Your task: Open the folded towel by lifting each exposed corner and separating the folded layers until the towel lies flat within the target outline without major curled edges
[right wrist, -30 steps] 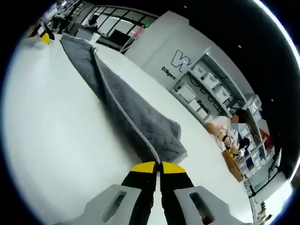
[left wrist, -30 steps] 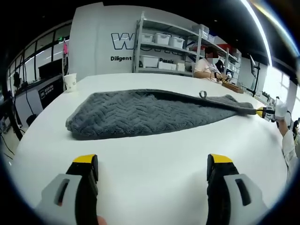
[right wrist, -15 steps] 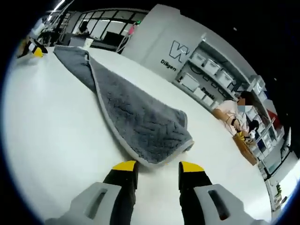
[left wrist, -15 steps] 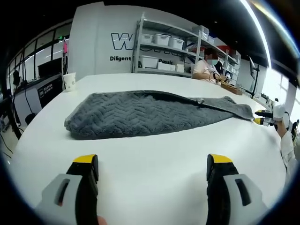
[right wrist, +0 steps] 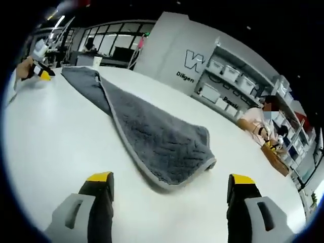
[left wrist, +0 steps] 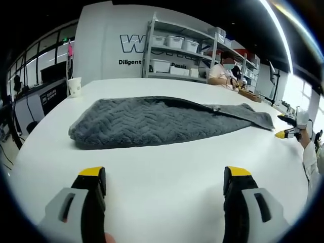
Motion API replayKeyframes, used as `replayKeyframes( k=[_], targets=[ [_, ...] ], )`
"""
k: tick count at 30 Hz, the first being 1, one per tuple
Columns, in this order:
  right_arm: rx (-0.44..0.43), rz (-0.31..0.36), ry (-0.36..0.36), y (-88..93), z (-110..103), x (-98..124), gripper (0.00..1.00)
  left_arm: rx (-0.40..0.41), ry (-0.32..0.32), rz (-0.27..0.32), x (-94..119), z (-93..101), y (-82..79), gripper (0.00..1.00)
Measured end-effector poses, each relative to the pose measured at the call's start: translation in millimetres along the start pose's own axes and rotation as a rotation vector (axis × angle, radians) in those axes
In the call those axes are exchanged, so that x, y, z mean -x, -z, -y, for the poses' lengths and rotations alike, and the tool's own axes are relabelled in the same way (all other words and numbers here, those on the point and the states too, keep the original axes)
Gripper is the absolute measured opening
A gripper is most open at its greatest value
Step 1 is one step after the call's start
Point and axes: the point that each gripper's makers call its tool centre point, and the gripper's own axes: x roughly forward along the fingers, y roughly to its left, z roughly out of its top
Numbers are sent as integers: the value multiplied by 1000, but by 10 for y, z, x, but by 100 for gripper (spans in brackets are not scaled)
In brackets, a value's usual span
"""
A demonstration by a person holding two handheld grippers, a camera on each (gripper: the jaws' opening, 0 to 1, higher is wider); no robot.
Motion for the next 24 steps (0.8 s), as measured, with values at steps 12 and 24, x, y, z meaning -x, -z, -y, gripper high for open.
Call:
replayKeyframes(
  k=[12,24],
  targets=[
    [-177,106,-106,-218,-160,118,99,-30,52,71,21,193,-217,97],
    [-150,116,-178,-338,-402,119,99,-199,136,114,-151,345,-726,95]
  ],
)
